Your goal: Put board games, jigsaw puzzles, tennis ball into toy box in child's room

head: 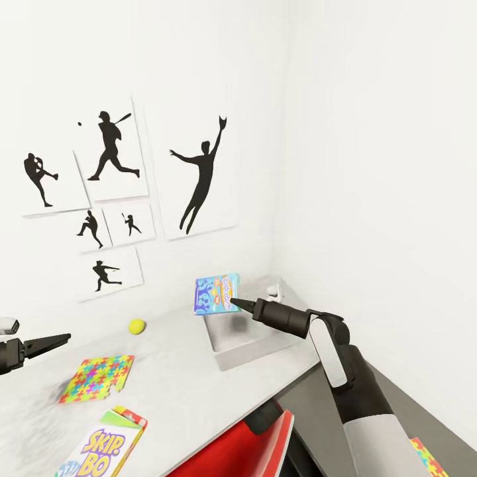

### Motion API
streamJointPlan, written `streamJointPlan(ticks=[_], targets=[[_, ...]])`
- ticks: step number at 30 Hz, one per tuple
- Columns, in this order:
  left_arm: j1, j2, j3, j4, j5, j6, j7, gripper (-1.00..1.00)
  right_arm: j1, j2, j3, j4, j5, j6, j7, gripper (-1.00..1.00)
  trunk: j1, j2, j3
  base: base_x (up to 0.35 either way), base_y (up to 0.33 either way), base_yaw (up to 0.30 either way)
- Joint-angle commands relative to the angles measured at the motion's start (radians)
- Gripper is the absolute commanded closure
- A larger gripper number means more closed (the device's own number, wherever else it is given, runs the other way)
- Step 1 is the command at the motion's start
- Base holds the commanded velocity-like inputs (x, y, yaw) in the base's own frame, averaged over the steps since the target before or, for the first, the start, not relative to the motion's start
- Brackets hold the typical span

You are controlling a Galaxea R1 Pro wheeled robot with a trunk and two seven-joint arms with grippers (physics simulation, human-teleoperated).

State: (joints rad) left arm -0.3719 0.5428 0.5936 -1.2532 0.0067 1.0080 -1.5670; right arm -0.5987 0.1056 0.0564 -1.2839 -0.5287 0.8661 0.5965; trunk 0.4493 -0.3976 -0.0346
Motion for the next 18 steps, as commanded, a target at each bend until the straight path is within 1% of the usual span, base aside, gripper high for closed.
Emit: streamJointPlan(ticks=[1, 18], targets=[[-0.001, 0.000, 0.000, 0.000, -0.001, 0.011, -0.004, -1.00, -0.001, 0.000, -0.001, 0.000, -0.001, 0.006, 0.002, 1.00, 0.001, -0.002, -0.002, 0.002, 0.000, 0.000], [-0.001, 0.000, 0.000, 0.000, -0.001, 0.011, -0.004, -1.00, -0.001, 0.000, -0.001, -0.007, -0.001, 0.015, -0.004, 1.00, 0.001, -0.002, -0.002, 0.000, 0.000, 0.000]])
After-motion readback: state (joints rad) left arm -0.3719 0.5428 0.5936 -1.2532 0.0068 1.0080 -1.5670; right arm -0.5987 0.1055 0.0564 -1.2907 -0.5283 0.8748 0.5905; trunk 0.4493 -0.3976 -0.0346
